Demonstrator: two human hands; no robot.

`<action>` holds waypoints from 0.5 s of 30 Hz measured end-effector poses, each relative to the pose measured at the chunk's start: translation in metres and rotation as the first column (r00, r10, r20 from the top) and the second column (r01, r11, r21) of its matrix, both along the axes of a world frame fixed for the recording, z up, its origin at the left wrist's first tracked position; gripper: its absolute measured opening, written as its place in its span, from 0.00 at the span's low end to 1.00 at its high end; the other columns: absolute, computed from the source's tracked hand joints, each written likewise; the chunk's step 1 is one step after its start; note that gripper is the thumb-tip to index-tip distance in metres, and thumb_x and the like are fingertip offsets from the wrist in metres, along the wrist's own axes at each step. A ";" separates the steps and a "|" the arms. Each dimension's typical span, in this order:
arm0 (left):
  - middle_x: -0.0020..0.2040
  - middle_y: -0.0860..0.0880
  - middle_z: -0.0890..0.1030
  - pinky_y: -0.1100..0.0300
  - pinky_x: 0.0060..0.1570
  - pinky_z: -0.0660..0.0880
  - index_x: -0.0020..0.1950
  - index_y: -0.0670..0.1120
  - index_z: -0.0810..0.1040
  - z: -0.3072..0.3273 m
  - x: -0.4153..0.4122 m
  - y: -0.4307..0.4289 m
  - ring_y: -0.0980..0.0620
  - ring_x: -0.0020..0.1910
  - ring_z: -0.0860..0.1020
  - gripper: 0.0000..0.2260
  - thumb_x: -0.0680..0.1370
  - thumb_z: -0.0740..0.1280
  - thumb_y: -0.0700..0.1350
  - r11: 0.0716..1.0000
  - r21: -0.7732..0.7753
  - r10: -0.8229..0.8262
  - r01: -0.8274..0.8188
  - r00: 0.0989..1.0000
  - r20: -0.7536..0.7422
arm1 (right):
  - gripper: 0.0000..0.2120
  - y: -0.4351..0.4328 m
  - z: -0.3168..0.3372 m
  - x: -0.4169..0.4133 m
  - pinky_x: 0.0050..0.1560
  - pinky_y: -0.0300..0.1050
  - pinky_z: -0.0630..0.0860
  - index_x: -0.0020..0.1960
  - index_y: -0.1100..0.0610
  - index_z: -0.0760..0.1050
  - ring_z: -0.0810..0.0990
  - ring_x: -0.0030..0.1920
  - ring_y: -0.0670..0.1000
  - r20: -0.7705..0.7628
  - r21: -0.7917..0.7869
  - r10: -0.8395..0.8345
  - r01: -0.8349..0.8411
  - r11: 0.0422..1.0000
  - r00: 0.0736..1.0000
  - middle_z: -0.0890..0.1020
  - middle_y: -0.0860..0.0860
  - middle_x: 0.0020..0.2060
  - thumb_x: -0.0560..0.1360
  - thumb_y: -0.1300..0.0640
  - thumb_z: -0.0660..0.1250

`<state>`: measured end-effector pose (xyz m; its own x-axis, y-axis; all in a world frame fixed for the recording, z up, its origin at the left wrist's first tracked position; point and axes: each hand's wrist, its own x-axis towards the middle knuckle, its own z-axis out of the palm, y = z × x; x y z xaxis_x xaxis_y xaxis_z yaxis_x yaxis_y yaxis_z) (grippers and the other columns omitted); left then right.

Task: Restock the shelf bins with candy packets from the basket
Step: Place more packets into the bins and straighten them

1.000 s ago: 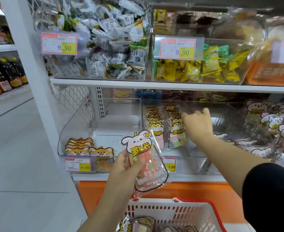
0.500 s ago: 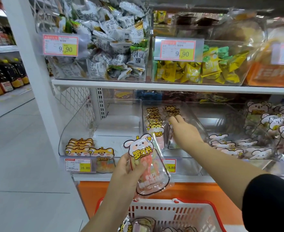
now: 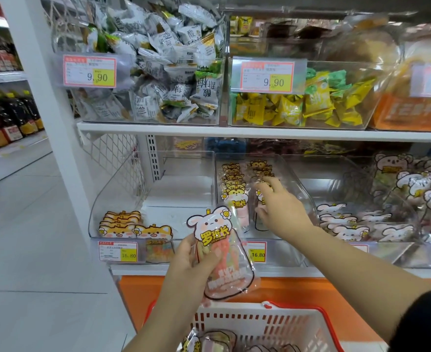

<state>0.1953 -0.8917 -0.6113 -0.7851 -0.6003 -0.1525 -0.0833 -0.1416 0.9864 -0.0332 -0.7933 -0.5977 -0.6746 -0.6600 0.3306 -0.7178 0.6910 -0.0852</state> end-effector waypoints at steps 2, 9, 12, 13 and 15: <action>0.52 0.54 0.85 0.47 0.56 0.81 0.62 0.53 0.77 0.002 0.002 0.001 0.54 0.52 0.84 0.13 0.79 0.68 0.41 0.998 -0.032 -0.045 0.045 0.999 -0.004 | 0.19 0.012 0.014 0.020 0.51 0.49 0.78 0.70 0.49 0.70 0.79 0.57 0.52 0.074 -0.164 0.129 -0.115 0.980 0.989 0.75 0.47 0.65 0.79 0.51 0.65; 0.58 0.58 0.84 0.67 0.56 0.77 0.63 0.53 0.76 0.010 -0.008 0.023 0.62 0.58 0.80 0.18 0.78 0.70 0.36 0.935 -0.270 -0.227 0.230 0.973 0.042 | 0.14 0.072 0.048 0.072 0.54 0.51 0.79 0.63 0.47 0.76 0.82 0.48 0.48 0.507 -0.507 0.484 -0.206 0.837 0.713 0.83 0.46 0.45 0.78 0.47 0.68; 0.58 0.57 0.84 0.69 0.54 0.76 0.62 0.54 0.76 0.020 -0.030 0.045 0.63 0.57 0.80 0.18 0.77 0.71 0.36 0.893 -0.360 -0.275 0.271 0.961 0.043 | 0.18 0.092 0.054 0.067 0.48 0.40 0.77 0.63 0.45 0.76 0.79 0.46 0.35 0.483 -0.419 0.432 -0.232 0.878 0.761 0.82 0.42 0.53 0.74 0.47 0.73; 0.57 0.57 0.83 0.71 0.52 0.75 0.62 0.54 0.76 0.025 -0.037 0.053 0.64 0.56 0.80 0.18 0.77 0.71 0.37 0.877 -0.391 -0.286 0.281 0.957 0.046 | 0.18 0.100 0.057 0.064 0.45 0.32 0.73 0.63 0.45 0.77 0.77 0.44 0.30 0.461 -0.374 0.411 -0.248 0.894 0.787 0.80 0.40 0.57 0.75 0.48 0.73; 0.56 0.59 0.83 0.72 0.53 0.75 0.63 0.55 0.75 0.037 -0.052 0.068 0.66 0.54 0.79 0.17 0.78 0.71 0.40 0.842 -0.456 -0.299 0.289 0.953 0.052 | 0.14 0.118 0.068 0.056 0.41 0.29 0.68 0.61 0.44 0.78 0.76 0.40 0.31 0.404 -0.352 0.396 -0.259 0.900 0.825 0.80 0.36 0.54 0.76 0.49 0.72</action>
<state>0.1430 -0.8240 -0.5739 -0.9359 -0.3387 0.0973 -0.0290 0.3493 0.9365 0.0232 -0.6754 -0.5295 -0.5514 -0.7993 0.2391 -0.7286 0.3218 -0.6046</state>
